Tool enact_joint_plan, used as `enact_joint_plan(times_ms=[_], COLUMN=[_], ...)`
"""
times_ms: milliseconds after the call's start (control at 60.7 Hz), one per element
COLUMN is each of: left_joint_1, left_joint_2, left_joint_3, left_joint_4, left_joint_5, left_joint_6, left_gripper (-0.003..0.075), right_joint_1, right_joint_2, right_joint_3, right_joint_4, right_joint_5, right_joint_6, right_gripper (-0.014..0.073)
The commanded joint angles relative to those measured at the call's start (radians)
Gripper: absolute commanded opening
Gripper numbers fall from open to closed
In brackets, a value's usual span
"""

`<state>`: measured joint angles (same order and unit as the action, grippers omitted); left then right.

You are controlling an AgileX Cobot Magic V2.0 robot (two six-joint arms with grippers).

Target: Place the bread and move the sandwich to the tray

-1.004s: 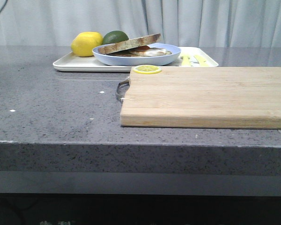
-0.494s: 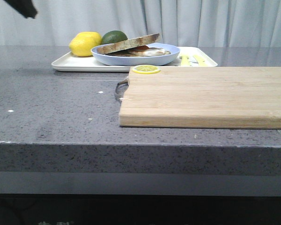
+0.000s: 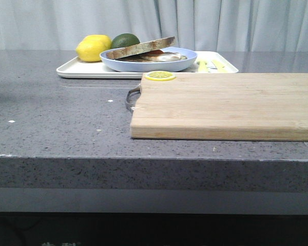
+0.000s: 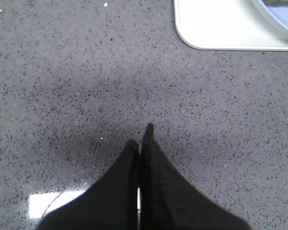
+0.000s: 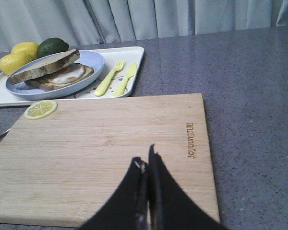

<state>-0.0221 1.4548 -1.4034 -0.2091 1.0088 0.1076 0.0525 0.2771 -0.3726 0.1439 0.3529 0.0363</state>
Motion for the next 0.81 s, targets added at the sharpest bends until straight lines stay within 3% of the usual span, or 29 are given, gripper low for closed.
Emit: enact_joint_plan(times_ms=[0, 412, 790], left_joint_1=[0.002, 0.002, 0.002], left_joint_2=[-0.125, -0.621, -1.099], left_joint_3=[0.081, 0.59, 0.873], left_joint_4=[-0.015, 0.024, 0.024], left_joint_5=[-0.139, -0.49, -0.558], left_joint_6=[0.005, 0.005, 0.005], left_gripper=[-0.002, -0.002, -0.002], right_joint_1=[-0.006, -0.006, -0.006], right_joint_2=[0.009, 0.009, 0.009], right_joint_3=[-0.027, -0.027, -0.027], right_joint_4=[0.004, 0.004, 0.004], right_joint_5=[-0.074, -0.074, -0.074], right_joint_6=[0.0, 0.0, 0.0], right_gripper=[-0.006, -0.006, -0.006])
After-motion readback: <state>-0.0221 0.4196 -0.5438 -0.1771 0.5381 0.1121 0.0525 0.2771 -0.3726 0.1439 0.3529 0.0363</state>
